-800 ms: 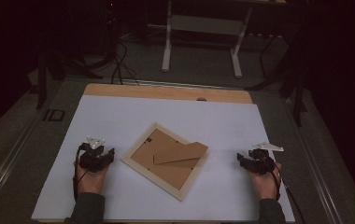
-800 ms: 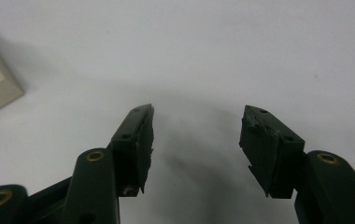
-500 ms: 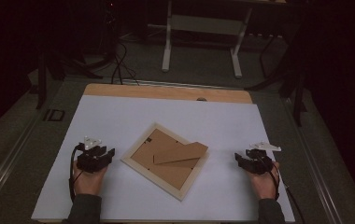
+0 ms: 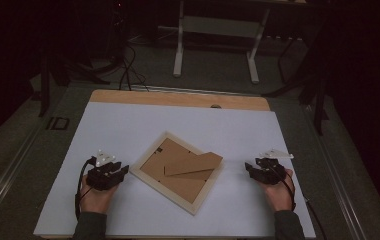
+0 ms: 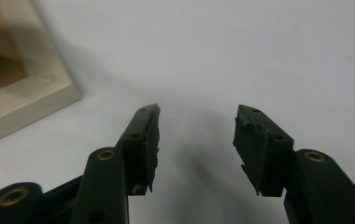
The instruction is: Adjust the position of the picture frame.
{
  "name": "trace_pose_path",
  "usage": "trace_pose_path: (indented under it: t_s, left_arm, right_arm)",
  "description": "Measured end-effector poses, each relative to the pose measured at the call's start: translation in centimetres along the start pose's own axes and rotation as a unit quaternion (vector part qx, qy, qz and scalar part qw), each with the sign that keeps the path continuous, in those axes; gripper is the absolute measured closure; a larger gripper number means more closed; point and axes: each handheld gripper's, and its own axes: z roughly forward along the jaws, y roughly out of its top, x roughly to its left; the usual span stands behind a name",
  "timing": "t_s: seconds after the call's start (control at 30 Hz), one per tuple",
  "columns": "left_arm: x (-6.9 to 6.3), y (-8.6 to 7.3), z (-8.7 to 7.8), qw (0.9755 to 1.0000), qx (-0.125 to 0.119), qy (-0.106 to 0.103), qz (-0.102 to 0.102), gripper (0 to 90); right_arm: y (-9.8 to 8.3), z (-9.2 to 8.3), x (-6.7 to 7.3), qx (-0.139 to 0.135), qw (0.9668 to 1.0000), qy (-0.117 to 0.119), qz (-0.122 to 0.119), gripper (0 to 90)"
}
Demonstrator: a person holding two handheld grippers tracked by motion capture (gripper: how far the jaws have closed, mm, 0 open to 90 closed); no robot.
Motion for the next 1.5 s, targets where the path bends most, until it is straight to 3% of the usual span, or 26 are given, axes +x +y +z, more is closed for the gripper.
trace_pose_path:
  t_s: [0.23,0.27,0.37,0.43,0.7,0.93,1.37,1.5]
  left_arm:
    - [-0.9,-0.3,-0.2,0.9996,0.006,-0.026,0.009,68.9]
    - [-1.3,-0.3,-0.1,0.9993,0.013,-0.032,0.016,69.3]
    - [-1.6,-0.4,0.0,0.9988,0.012,-0.042,0.023,69.8]
    - [-2.1,-0.5,0.1,0.9979,0.012,-0.050,0.039,71.2]
    - [-2.1,-0.5,0.0,0.9977,0.017,-0.052,0.040,90.0]
    - [-2.1,-0.5,0.2,0.9975,0.030,-0.049,0.041,90.0]
    - [-2.4,-0.5,0.7,0.9972,0.041,-0.042,0.045,90.0]
    - [-2.6,-0.5,0.8,0.9971,0.043,-0.038,0.049,90.0]
  right_arm:
    - [0.7,0.6,0.8,0.003,0.9994,0.028,-0.020,69.1]
    - [0.8,1.0,1.2,0.001,0.9991,0.037,-0.019,75.4]
    - [0.9,1.5,1.6,-0.001,0.9987,0.048,-0.017,84.5]
    - [1.0,1.7,1.9,0.000,0.9983,0.056,-0.018,89.6]
    - [1.4,2.5,3.0,0.004,0.9964,0.079,-0.028,89.9]
    - [1.2,2.7,3.6,-0.001,0.9951,0.094,-0.031,89.8]
    - [1.2,3.8,4.8,0.011,0.9938,0.098,-0.050,89.8]
    - [1.2,3.8,4.8,0.013,0.9939,0.099,-0.046,89.8]
